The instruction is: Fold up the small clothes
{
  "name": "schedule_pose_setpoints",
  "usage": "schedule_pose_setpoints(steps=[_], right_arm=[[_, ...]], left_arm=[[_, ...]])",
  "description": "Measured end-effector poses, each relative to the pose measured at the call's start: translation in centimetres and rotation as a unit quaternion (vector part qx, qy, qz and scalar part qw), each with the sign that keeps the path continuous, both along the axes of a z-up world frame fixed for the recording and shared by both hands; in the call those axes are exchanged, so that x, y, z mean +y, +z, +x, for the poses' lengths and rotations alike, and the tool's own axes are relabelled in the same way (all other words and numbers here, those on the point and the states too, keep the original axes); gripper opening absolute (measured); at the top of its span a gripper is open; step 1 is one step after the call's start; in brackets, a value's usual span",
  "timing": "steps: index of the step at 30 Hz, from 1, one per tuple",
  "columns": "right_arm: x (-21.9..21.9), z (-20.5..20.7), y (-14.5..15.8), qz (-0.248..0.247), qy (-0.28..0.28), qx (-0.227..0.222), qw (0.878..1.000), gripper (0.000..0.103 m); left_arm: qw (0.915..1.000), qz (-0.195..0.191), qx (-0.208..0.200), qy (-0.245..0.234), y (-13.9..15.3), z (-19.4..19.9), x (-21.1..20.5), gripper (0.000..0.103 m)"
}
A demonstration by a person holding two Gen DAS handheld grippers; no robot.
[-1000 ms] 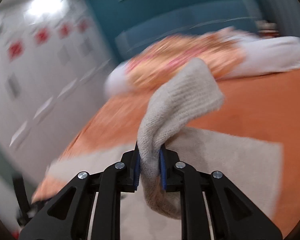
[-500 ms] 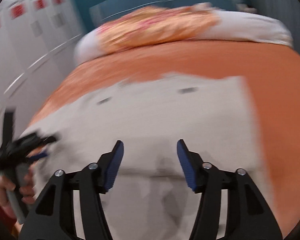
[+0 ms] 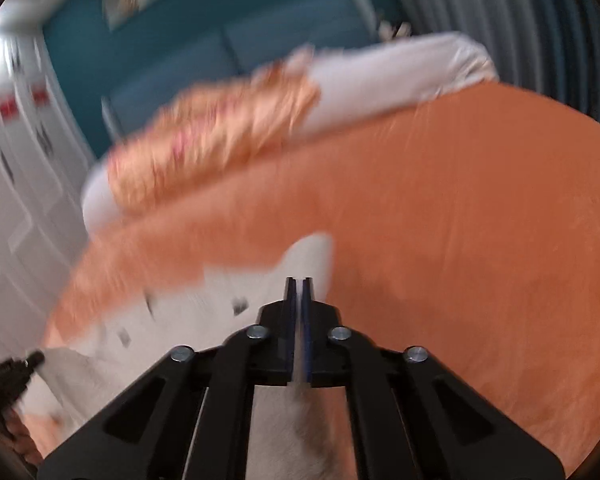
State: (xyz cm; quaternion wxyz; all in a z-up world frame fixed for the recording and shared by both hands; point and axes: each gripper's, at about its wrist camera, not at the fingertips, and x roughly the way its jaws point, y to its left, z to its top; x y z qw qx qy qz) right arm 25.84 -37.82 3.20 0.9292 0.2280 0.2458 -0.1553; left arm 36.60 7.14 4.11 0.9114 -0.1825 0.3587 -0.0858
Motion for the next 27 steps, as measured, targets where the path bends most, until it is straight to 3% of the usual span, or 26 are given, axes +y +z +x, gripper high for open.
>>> schedule_pose_setpoints(steps=[2,3,4,5,6,8,10,11,14,15,16,17,20,22,23,24,26,27], right_arm=[[-2.1,1.3,-4.5,0.025,-0.014,0.086,0.996,0.000],[-3.2,1.7,-7.3,0.052,-0.023,0.140,0.989,0.000],[-3.5,1.4,-7.9,0.066,-0.026,0.146,0.987,0.000],[-3.6,0.1,-7.7,0.089,-0.020,0.121,0.988,0.000],[-3.4,-0.5,-7.0,0.090,-0.015,0.105,0.990,0.002],[-2.4,-1.0,-5.1,0.069,0.005,0.083,0.994,0.017],[-1.0,0.3,-4.1,0.041,0.025,0.087,0.995,0.074],[-0.3,1.6,-3.8,0.023,0.037,0.090,0.995,0.077],[1.2,4.8,-5.4,-0.005,0.067,0.145,0.987,0.072],[1.6,6.1,-6.3,0.003,0.086,0.167,0.982,0.053],[1.8,7.4,-7.0,0.009,0.098,0.186,0.978,0.021],[1.9,7.3,-6.8,0.010,0.095,0.174,0.980,0.015],[-0.3,4.2,-3.9,0.059,0.059,0.057,0.995,0.011],[-1.6,3.9,-5.5,0.062,0.024,0.075,0.995,0.011],[-2.1,5.1,-8.2,0.065,0.029,0.136,0.988,0.011],[-2.1,5.5,-9.5,0.069,0.041,0.159,0.984,0.012],[-2.1,4.3,-6.7,0.057,0.029,0.131,0.989,0.020],[-1.9,3.6,-5.6,0.054,0.027,0.118,0.991,0.021]], left_arm=[[0.9993,0.025,0.027,0.000,-2.3,0.6,-0.7,0.006],[0.9965,0.038,0.075,0.004,-5.2,1.2,-0.9,0.006],[0.9936,0.039,0.105,0.005,-7.2,1.4,-0.8,0.006],[0.9915,0.037,0.124,0.011,-8.7,1.3,-0.5,0.006],[0.9916,0.035,0.123,0.019,-9.5,0.7,0.0,0.006],[0.9930,0.019,0.114,0.025,-9.7,-0.1,1.0,0.009],[0.9930,-0.001,0.115,0.027,-9.9,-0.5,1.8,0.012],[0.9927,-0.010,0.116,0.029,-9.8,-0.5,1.9,0.013],[0.9907,-0.040,0.126,0.031,-9.6,-0.2,2.2,0.023],[0.9901,-0.051,0.128,0.026,-9.4,-0.2,2.1,0.034],[0.9899,-0.055,0.129,0.021,-9.1,-0.1,1.8,0.043],[0.9902,-0.054,0.128,0.018,-9.0,-0.1,1.5,0.044],[0.9929,-0.043,0.111,0.008,-8.0,0.1,0.6,0.049],[0.9923,-0.015,0.122,0.006,-8.8,0.6,-0.5,0.049],[0.9908,-0.004,0.135,-0.002,-9.8,0.9,-1.1,0.049],[0.9912,0.010,0.132,-0.001,-10.0,1.0,-1.5,0.049],[0.9919,0.054,0.115,-0.004,-9.8,0.7,-2.7,0.049],[0.9916,0.058,0.116,-0.005,-9.7,0.7,-2.9,0.049]])
